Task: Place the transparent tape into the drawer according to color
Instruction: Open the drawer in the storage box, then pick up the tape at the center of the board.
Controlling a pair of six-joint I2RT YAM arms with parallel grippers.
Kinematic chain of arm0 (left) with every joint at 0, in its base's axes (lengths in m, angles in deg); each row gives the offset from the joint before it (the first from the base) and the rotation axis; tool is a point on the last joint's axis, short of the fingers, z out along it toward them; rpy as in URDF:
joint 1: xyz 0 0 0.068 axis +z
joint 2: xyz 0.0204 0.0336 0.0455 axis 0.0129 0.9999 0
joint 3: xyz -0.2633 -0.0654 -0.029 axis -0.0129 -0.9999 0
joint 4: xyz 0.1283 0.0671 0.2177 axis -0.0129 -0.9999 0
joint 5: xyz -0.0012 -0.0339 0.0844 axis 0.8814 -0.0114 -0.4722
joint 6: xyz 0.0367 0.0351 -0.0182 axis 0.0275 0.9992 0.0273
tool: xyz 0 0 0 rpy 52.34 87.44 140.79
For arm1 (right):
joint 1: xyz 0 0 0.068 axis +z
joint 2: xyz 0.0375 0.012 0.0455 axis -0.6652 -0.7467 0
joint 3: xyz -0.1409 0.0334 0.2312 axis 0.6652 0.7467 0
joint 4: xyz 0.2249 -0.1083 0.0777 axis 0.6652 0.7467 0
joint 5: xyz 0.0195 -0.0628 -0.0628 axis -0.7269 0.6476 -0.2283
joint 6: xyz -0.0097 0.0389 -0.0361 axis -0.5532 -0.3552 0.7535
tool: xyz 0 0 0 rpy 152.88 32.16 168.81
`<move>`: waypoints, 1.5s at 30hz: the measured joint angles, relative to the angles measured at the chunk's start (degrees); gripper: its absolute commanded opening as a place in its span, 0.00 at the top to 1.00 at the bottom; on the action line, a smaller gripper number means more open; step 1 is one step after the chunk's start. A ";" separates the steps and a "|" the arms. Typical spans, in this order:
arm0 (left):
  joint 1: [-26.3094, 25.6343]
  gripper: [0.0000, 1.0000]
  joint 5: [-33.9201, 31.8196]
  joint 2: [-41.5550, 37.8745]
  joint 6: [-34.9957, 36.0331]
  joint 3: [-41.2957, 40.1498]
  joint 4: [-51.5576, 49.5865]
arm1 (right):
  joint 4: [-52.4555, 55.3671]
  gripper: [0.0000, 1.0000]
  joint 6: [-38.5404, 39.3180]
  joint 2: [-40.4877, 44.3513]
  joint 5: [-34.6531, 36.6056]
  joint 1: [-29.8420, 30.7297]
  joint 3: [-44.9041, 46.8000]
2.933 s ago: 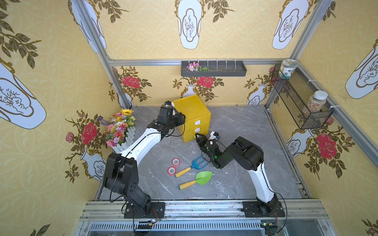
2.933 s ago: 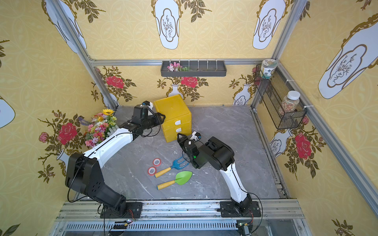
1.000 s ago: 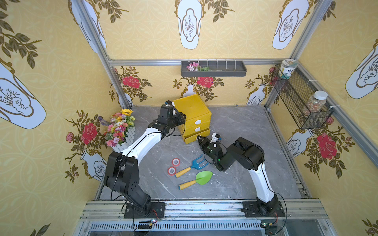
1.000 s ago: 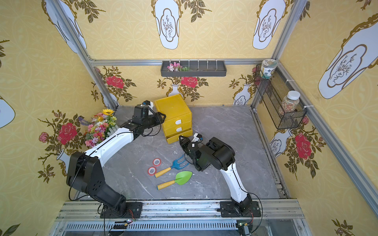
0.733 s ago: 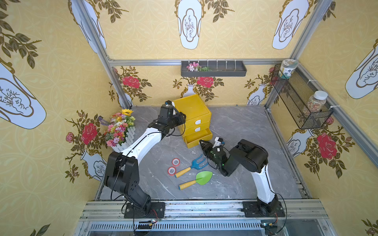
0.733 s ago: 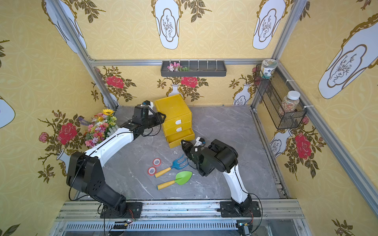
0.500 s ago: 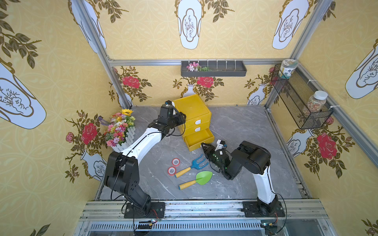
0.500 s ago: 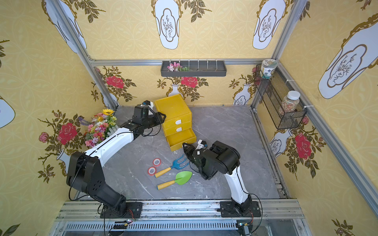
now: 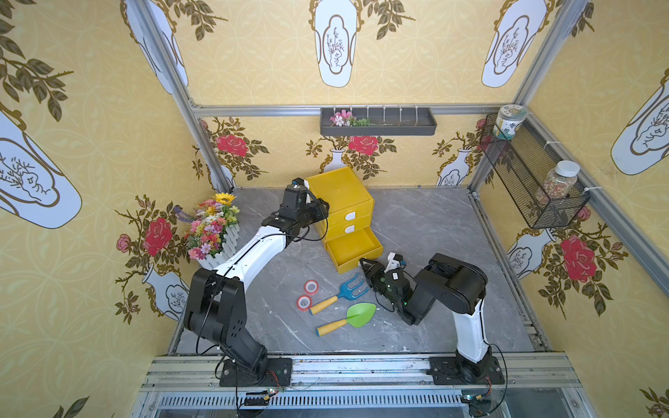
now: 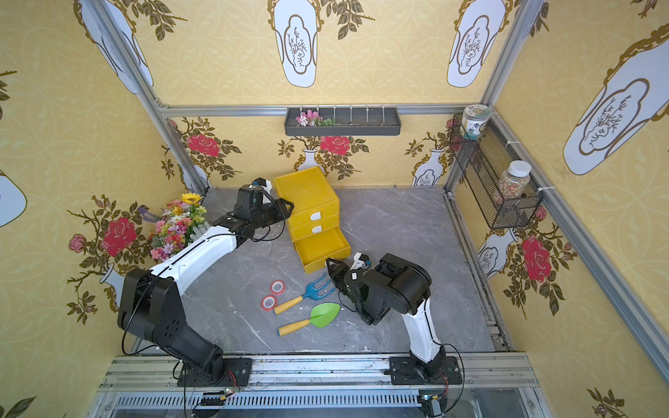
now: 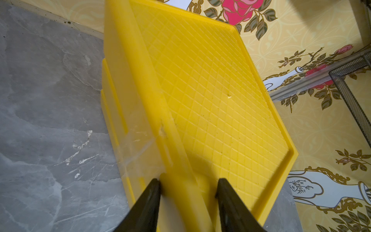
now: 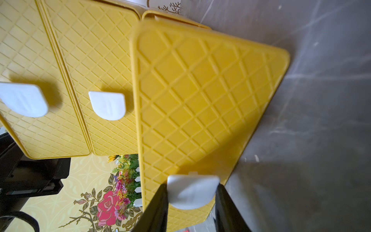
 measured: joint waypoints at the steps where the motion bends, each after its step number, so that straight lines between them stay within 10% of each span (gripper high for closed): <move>1: 0.00 0.48 0.00 0.00 0.00 0.00 0.02 | 0.28 0.56 0.00 0.17 0.00 0.04 0.11; 8: 0.00 0.41 0.04 0.11 -0.02 0.04 0.24 | 2.27 0.32 0.74 1.95 -0.07 0.11 1.03; 25: -0.07 0.11 -0.76 -5.60 0.22 -2.19 -5.97 | 11.30 0.27 2.32 14.71 -1.84 -0.52 8.39; 45: -0.24 0.05 -1.81 -26.43 -5.16 -12.57 -9.66 | 85.11 0.26 25.33 53.11 5.29 -0.44 -7.96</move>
